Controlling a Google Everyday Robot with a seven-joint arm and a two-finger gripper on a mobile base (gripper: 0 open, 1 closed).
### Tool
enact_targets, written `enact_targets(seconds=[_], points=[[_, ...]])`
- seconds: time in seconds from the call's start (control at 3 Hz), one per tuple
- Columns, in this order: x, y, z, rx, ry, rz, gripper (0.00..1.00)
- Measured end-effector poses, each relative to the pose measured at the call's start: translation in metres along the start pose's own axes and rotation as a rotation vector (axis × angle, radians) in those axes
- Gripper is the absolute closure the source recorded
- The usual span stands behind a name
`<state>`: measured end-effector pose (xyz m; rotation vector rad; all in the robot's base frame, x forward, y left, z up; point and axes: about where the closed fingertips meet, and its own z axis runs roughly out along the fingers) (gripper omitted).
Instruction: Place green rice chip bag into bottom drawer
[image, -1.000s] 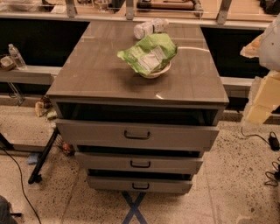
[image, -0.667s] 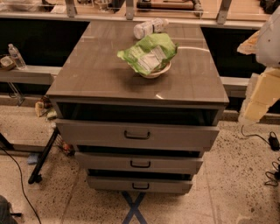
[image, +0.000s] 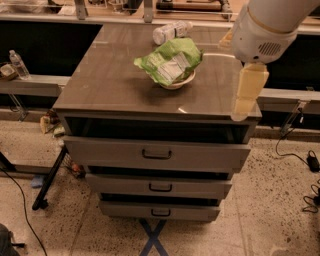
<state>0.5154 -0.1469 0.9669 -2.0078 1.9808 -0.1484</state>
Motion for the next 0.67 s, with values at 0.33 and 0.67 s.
enact_targets(seconds=[0.33,0.67], points=[[-0.0280,-0.0244,0.0189,0.034,-0.030,-0.085,0.00],[-0.0280,-0.0244,0.0189,0.034,-0.030,-0.085,0.00]])
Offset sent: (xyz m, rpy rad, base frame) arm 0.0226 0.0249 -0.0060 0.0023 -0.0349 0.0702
